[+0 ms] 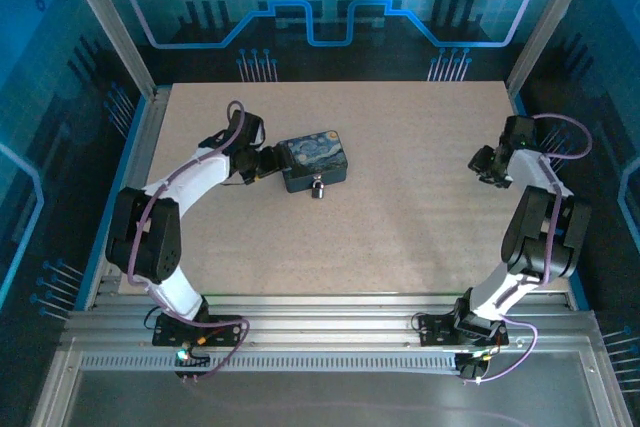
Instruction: Unlock the padlock with the key
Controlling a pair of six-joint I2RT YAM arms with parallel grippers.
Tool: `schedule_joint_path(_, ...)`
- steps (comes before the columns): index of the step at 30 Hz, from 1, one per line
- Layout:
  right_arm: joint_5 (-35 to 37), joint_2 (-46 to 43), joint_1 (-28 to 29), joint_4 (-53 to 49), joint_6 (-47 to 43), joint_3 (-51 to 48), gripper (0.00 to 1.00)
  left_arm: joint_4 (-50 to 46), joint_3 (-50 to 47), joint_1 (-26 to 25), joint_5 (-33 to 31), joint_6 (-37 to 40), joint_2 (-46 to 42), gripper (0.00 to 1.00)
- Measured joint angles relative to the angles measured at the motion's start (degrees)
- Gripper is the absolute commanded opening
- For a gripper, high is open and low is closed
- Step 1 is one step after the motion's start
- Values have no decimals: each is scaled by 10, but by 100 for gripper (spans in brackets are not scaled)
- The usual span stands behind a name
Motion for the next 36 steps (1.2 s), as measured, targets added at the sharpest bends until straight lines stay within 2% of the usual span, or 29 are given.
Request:
schedule_joint_path(14,2,130,-12,0,15,103,47,5,-9,0,1,2,-3,79)
schedule_joint_path(30,6,199,-17,-12,15,154,46,5,-8,0,0,8,-29,79)
schedule_joint_path(36,6,217,-23,-26,18,180,40,4,-8,0,-4,20,-33,79)
